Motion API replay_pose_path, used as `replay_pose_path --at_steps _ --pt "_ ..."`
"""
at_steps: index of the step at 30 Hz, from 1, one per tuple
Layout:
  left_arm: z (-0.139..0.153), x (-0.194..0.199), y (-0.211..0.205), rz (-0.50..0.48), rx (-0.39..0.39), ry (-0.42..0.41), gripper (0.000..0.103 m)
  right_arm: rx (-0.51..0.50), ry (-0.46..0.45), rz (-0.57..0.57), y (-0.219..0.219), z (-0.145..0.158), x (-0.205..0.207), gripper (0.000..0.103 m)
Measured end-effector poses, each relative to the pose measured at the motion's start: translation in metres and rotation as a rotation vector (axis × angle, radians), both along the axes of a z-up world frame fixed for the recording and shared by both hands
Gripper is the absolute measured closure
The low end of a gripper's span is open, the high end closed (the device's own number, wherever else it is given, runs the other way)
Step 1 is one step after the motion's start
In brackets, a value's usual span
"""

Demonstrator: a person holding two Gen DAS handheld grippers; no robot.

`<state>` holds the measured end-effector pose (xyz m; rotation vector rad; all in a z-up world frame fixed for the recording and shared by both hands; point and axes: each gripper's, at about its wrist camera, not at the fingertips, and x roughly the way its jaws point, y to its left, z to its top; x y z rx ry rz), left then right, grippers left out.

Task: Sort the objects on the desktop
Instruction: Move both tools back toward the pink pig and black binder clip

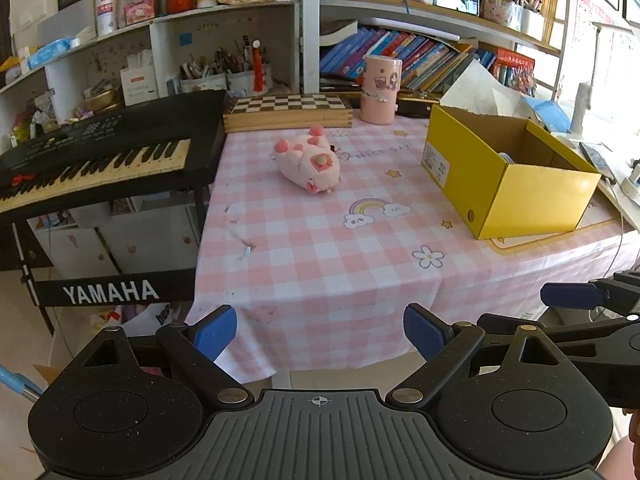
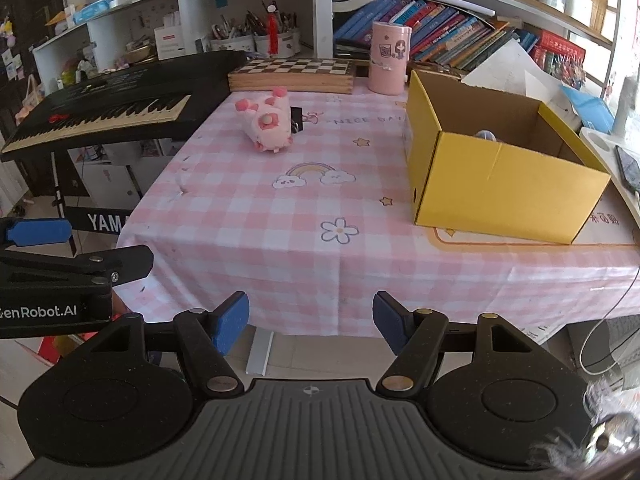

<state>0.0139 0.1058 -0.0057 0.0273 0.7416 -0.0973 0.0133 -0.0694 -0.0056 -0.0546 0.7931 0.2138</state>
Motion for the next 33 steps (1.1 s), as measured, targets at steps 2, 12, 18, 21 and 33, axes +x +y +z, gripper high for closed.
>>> replay_pose_path --at_steps 2,12,18,21,33 --pt "-0.001 0.002 0.001 0.002 -0.002 0.002 0.010 -0.002 0.002 0.001 0.001 0.000 0.002 0.036" --pt "-0.004 0.014 0.005 0.025 -0.004 0.004 0.010 -0.006 0.002 0.029 0.007 -0.002 0.018 0.037" --pt "-0.007 0.031 0.003 0.029 0.006 0.011 0.010 0.000 0.004 0.035 0.006 -0.005 0.034 0.037" --pt "-0.008 0.044 0.002 0.034 0.011 0.017 0.010 0.006 0.012 0.034 0.004 -0.007 0.047 0.037" --pt "-0.014 0.105 -0.001 0.084 0.008 0.045 0.010 0.001 0.041 0.080 0.002 -0.011 0.119 0.037"
